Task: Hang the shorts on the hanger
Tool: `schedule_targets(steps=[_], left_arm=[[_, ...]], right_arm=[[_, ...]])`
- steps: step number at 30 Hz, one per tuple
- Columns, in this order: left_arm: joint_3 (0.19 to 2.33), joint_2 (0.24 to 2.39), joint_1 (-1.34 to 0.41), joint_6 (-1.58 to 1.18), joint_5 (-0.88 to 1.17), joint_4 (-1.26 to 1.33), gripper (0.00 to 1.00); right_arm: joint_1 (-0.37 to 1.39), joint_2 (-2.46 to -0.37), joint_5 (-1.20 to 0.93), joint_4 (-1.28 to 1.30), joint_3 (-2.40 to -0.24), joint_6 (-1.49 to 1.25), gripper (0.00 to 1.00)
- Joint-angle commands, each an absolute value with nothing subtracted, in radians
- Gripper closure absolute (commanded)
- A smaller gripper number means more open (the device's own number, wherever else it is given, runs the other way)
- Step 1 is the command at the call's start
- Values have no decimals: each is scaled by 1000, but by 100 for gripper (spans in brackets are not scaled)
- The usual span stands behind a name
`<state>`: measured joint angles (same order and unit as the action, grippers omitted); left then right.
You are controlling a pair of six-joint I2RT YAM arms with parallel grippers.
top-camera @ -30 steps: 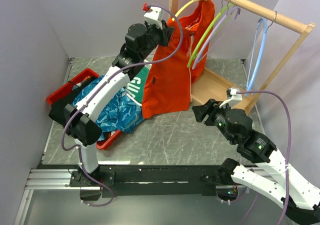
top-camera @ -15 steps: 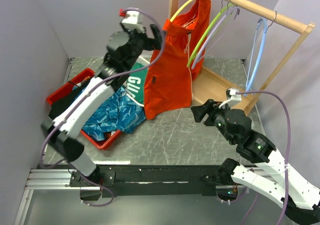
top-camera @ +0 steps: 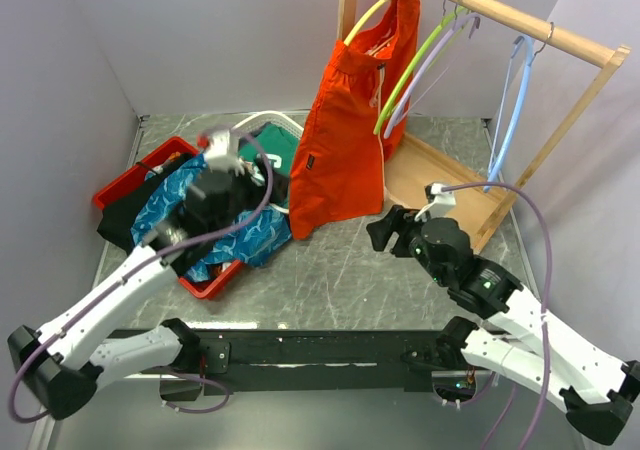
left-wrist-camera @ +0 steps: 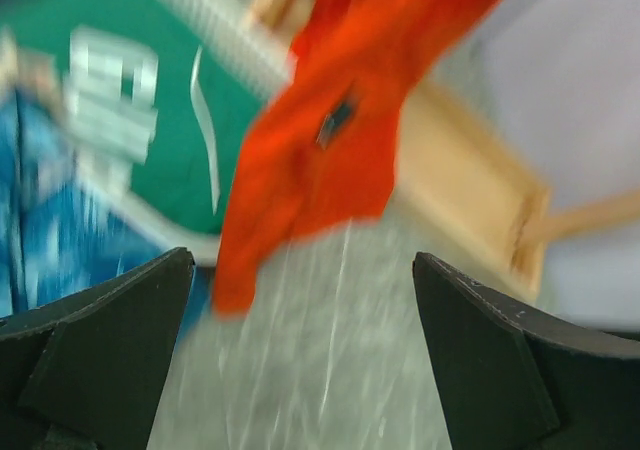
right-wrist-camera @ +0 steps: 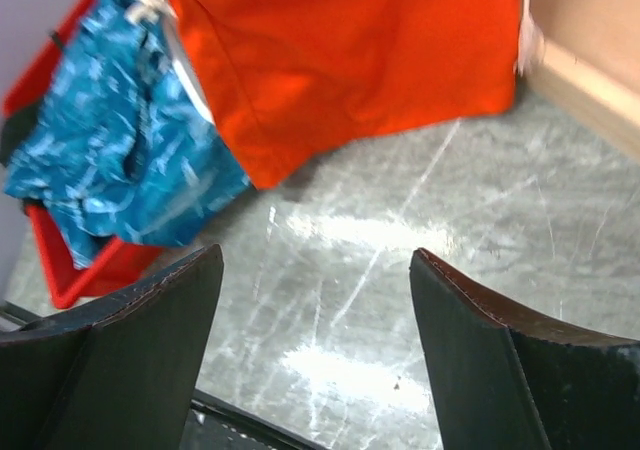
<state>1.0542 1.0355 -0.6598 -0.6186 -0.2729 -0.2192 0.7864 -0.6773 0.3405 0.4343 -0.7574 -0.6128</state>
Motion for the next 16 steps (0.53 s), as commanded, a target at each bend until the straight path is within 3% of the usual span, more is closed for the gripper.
schedule_targets(steps=[1,8,16], left_arm=[[875,913,-742,-773,-345,-296,4],[663,822,-857,-891,-402,-313,4],[620,730,-871,-891,-385,-304,4]], right_arm=[[782,-684,328,345,-701,-646,17],[782,-664,298,256,-591,-690,16],[782,-644,325,262,-563,-704,13]])
